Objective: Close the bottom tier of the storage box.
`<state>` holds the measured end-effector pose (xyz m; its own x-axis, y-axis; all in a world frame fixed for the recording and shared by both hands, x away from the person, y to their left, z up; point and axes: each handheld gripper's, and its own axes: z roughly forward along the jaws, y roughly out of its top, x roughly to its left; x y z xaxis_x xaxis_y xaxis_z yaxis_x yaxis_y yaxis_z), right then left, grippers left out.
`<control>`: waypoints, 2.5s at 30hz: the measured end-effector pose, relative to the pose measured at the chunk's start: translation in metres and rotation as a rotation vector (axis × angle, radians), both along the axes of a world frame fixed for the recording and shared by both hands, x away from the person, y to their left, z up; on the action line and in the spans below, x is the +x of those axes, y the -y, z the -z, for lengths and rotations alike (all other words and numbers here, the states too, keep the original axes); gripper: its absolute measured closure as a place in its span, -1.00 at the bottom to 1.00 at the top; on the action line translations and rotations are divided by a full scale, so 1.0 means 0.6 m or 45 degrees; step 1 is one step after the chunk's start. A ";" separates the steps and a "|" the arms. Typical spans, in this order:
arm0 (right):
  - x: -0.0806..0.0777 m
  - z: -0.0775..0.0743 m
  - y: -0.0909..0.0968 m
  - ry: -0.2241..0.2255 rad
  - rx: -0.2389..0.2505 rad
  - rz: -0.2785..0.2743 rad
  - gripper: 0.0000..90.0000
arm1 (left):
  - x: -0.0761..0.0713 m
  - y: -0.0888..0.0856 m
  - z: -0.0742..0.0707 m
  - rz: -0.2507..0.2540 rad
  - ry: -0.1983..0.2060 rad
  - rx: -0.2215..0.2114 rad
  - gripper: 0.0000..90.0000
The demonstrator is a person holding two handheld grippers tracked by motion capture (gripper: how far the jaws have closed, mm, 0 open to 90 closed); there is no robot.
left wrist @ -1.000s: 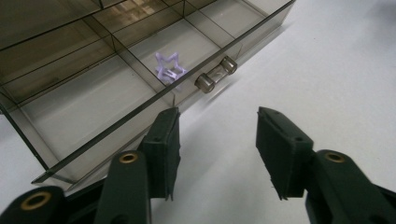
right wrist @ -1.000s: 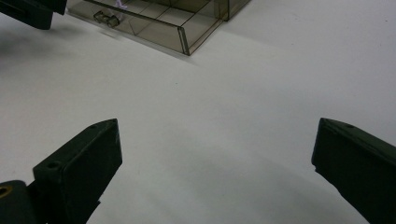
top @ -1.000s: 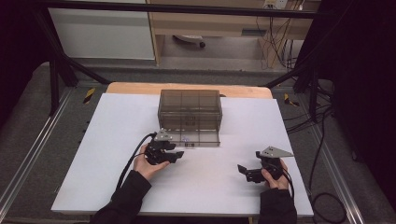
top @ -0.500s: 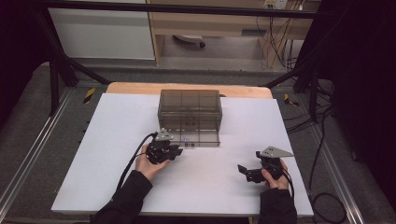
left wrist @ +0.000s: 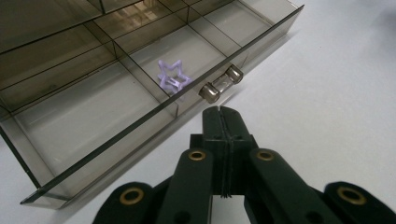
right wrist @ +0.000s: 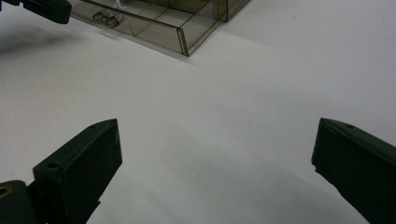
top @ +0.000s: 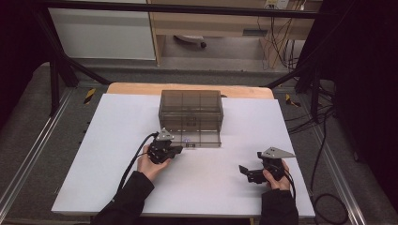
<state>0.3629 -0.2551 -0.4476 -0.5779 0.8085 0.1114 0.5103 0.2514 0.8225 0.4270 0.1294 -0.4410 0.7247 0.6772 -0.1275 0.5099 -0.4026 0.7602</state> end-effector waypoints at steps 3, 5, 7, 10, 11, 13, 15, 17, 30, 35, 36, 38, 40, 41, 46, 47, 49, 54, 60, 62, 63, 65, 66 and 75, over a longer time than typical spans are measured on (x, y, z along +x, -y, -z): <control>0.000 0.000 0.000 0.001 0.000 0.001 -0.95 | 0.001 0.001 0.002 0.000 -0.008 0.005 0.99; 0.000 0.000 0.000 0.002 0.001 0.001 -0.95 | 0.003 0.002 0.003 0.004 -0.009 0.007 0.99; 0.000 0.000 0.000 0.001 0.000 0.001 -0.95 | 0.004 0.003 0.003 0.002 -0.008 0.016 0.99; 0.000 0.000 0.000 0.001 0.000 0.001 -0.95 | 0.006 0.003 0.003 -0.004 -0.006 0.018 0.99; 0.000 0.000 0.000 0.003 -0.002 0.000 -0.95 | 0.007 0.002 0.003 -0.004 -0.004 0.020 0.99; 0.000 0.000 0.000 0.001 -0.003 -0.001 -0.95 | 0.008 0.002 0.004 -0.009 -0.009 0.021 0.99; 0.000 0.000 -0.001 0.001 -0.003 -0.003 -0.95 | 0.010 0.002 0.005 -0.010 -0.012 0.017 0.99; 0.000 0.000 -0.001 0.002 -0.005 -0.003 -0.95 | 0.011 0.002 0.005 -0.005 -0.007 0.023 0.99; 0.000 0.000 0.000 0.002 -0.004 -0.001 -0.95 | 0.021 0.006 0.010 -0.013 0.003 0.023 0.99; 0.000 0.000 0.000 0.003 -0.006 -0.003 -0.95 | 0.024 0.006 0.013 -0.020 0.011 0.021 0.99; 0.000 0.000 -0.001 0.001 -0.003 -0.002 -0.95 | 0.024 0.006 0.013 -0.020 0.013 0.019 0.99; 0.000 -0.001 0.000 0.003 -0.004 -0.003 -0.95 | 0.026 0.006 0.013 -0.018 0.014 0.017 0.99; 0.000 -0.001 -0.001 0.003 -0.004 -0.003 -0.95 | 0.026 0.006 0.014 -0.017 0.014 0.017 0.99; 0.000 -0.001 -0.001 0.004 -0.004 -0.004 -0.95 | 0.026 0.007 0.014 -0.015 0.015 0.019 0.99; 0.000 -0.001 -0.001 0.004 -0.004 -0.004 -0.95 | 0.027 0.008 0.016 -0.019 0.021 0.026 0.99; 0.000 -0.001 -0.001 0.003 -0.003 -0.003 -0.95 | 0.028 0.008 0.016 -0.024 0.023 0.024 0.99; 0.000 -0.001 -0.001 0.002 -0.004 -0.003 -0.95 | 0.028 0.007 0.016 -0.025 0.024 0.023 0.99; 0.000 0.000 -0.001 0.004 -0.006 -0.004 -0.95 | 0.030 0.010 0.016 -0.024 0.027 0.023 0.99; 0.000 -0.001 -0.001 0.003 -0.005 -0.004 -0.95 | 0.031 0.009 0.015 -0.027 0.032 0.022 0.99; 0.000 0.000 -0.001 0.003 -0.005 -0.002 -0.95 | 0.032 0.009 0.016 -0.027 0.038 0.025 0.99; 0.000 0.000 -0.001 0.002 -0.005 -0.002 -0.95 | 0.032 0.010 0.016 -0.026 0.041 0.029 0.99; 0.000 -0.001 -0.001 0.002 -0.004 -0.003 -0.95 | 0.032 0.010 0.016 -0.025 0.041 0.032 0.99; 0.000 -0.001 -0.001 0.002 -0.004 -0.003 -0.95 | 0.033 0.010 0.016 -0.025 0.042 0.032 0.99; 0.000 -0.001 -0.001 0.004 -0.003 -0.005 -0.95 | 0.036 0.011 0.017 -0.022 0.047 0.025 0.99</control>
